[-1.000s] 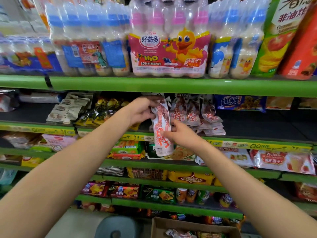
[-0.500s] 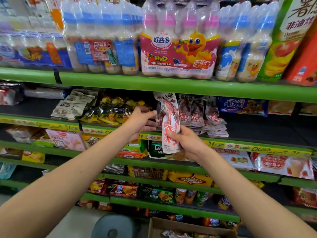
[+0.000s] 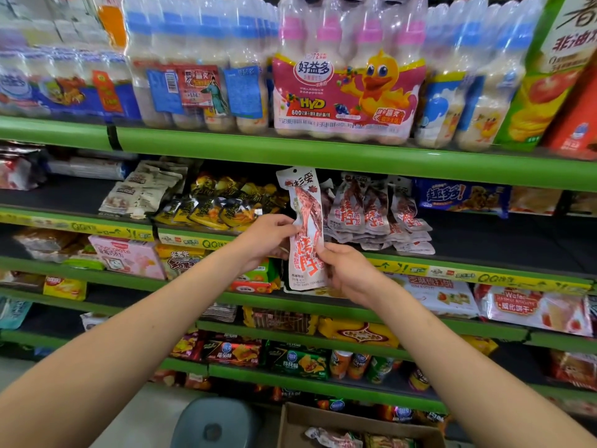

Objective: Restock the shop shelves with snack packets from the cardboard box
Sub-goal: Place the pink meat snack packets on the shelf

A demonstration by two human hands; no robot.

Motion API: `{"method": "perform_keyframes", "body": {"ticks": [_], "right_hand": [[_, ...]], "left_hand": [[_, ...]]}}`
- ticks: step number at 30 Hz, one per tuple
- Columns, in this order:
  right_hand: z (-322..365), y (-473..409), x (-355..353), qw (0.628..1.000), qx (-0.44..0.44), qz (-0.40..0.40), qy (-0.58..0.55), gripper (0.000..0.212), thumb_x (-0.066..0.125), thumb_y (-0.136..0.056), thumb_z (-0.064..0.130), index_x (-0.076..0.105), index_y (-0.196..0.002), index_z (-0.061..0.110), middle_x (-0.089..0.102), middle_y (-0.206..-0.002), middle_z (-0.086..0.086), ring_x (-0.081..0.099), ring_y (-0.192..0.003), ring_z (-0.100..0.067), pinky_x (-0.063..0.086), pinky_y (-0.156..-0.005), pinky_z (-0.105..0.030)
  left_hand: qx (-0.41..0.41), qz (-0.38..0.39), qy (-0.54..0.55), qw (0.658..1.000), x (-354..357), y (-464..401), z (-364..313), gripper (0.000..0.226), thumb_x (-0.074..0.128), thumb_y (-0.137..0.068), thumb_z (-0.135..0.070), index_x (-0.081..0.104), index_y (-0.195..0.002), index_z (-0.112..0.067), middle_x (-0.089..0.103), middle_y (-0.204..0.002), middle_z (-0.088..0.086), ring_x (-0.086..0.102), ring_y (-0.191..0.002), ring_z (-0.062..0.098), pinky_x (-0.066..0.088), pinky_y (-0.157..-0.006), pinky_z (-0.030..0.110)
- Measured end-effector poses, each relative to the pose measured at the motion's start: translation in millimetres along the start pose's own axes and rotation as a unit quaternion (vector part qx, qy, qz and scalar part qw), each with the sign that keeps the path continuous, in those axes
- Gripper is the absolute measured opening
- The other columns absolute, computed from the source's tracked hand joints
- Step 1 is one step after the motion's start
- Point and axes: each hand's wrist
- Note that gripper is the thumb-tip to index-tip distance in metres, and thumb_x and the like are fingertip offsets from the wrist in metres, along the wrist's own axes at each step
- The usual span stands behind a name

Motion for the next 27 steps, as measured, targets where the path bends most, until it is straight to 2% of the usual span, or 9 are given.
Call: {"method": "perform_keyframes", "body": {"ticks": [5, 10, 12, 14, 16, 18, 22, 25, 27], "right_hand": [[-2.4, 1.2, -0.8, 0.998, -0.005, -0.012, 0.069, 0.019, 0.051, -0.102, 0.013, 0.065, -0.112, 0.008, 0.073, -0.086, -0.006, 0.069, -0.067, -0.014, 0.058, -0.060, -0.026], [4.9, 3.9, -6.2, 0.975, -0.077, -0.065, 0.199, 0.017, 0.049, -0.102, 0.014, 0.066, -0.106, 0.014, 0.073, -0.087, -0.005, 0.068, -0.063, -0.009, 0.055, -0.057, -0.023], [8.6, 2.8, -11.4, 0.918, -0.154, -0.131, 0.341, 0.017, 0.049, -0.100, 0.020, 0.066, -0.102, 0.022, 0.070, -0.083, 0.008, 0.062, -0.060, 0.002, 0.047, -0.052, -0.017], [12.4, 0.1, -17.1, 0.825, -0.243, -0.188, 0.475, 0.017, 0.051, -0.098, 0.021, 0.066, -0.105, 0.024, 0.067, -0.087, 0.013, 0.056, -0.070, 0.005, 0.045, -0.063, -0.016], [15.2, -7.2, -24.6, 0.723, -0.293, -0.213, 0.588, 0.024, 0.052, -0.094, 0.018, 0.066, -0.114, 0.018, 0.066, -0.107, 0.005, 0.051, -0.099, -0.008, 0.045, -0.087, -0.029], [18.4, -16.2, -32.7, 0.674, -0.260, -0.220, 0.656, 0.036, 0.053, -0.092, 0.022, 0.060, -0.126, 0.016, 0.060, -0.126, -0.001, 0.047, -0.117, -0.022, 0.041, -0.099, -0.041], [22.5, -29.8, -49.6, 0.654, -0.181, -0.216, 0.703, 0.049, 0.052, -0.092, 0.033, 0.051, -0.139, 0.020, 0.048, -0.146, -0.006, 0.039, -0.136, -0.030, 0.029, -0.114, -0.052], [17.1, -32.1, -57.7, 0.661, -0.150, -0.187, 0.711, 0.053, 0.052, -0.092, 0.037, 0.048, -0.142, 0.021, 0.047, -0.147, -0.007, 0.041, -0.136, -0.031, 0.031, -0.112, -0.049], [11.8, -31.4, -60.7, 0.663, -0.150, -0.183, 0.710, 0.056, 0.056, -0.090, 0.035, 0.047, -0.142, 0.019, 0.049, -0.145, -0.009, 0.041, -0.135, -0.032, 0.034, -0.111, -0.048]], "left_hand": [[0.006, -0.056, -0.075, 0.996, -5.0, -7.1, 1.1, 0.016, 0.058, -0.098, -0.020, 0.071, -0.091, -0.013, 0.076, -0.086, 0.007, 0.067, -0.076, 0.020, 0.051, -0.064, 0.034], [0.042, -0.131, -0.173, 0.975, -25.5, -29.8, -11.2, 0.016, 0.061, -0.093, -0.014, 0.074, -0.101, -0.010, 0.070, -0.091, -0.002, 0.062, -0.084, 0.015, 0.046, -0.068, 0.024], [0.058, -0.148, -0.187, 0.969, -26.7, -40.9, -20.7, 0.019, 0.060, -0.093, -0.010, 0.073, -0.106, -0.006, 0.069, -0.093, 0.004, 0.061, -0.080, 0.015, 0.045, -0.065, 0.024], [0.072, -0.160, -0.183, 0.967, -21.5, -52.5, -29.9, 0.019, 0.060, -0.093, -0.008, 0.073, -0.106, -0.001, 0.067, -0.091, 0.008, 0.058, -0.077, 0.017, 0.041, -0.064, 0.025], [0.084, -0.166, -0.170, 0.968, -12.3, -65.0, -39.3, 0.018, 0.060, -0.092, -0.006, 0.072, -0.103, 0.004, 0.067, -0.092, 0.014, 0.058, -0.080, 0.019, 0.039, -0.067, 0.024], [0.083, -0.165, -0.167, 0.968, -1.5, -77.9, -49.6, 0.017, 0.058, -0.094, -0.005, 0.072, -0.096, 0.004, 0.070, -0.107, 0.021, 0.063, -0.093, 0.022, 0.043, -0.067, 0.025], [0.043, -0.121, -0.233, 0.964, 14.4, -99.5, -54.1, 0.028, 0.054, -0.098, -0.015, 0.068, -0.117, 0.000, 0.066, -0.127, 0.018, 0.064, -0.114, 0.029, 0.051, -0.088, 0.029], [-0.014, -0.078, -0.236, 0.968, 18.8, -105.5, -36.8, 0.036, 0.058, -0.096, -0.019, 0.062, -0.128, -0.001, 0.064, -0.131, 0.014, 0.063, -0.108, 0.023, 0.050, -0.086, 0.027], [-0.039, -0.070, -0.217, 0.973, 19.9, -107.0, -26.3, 0.044, 0.062, -0.095, -0.023, 0.057, -0.133, -0.002, 0.058, -0.140, 0.013, 0.059, -0.119, 0.024, 0.042, -0.087, 0.023]]}}
Point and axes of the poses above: each hand's wrist, its own y-axis away from the middle knuckle, its own x-axis out of the palm, z = x × y
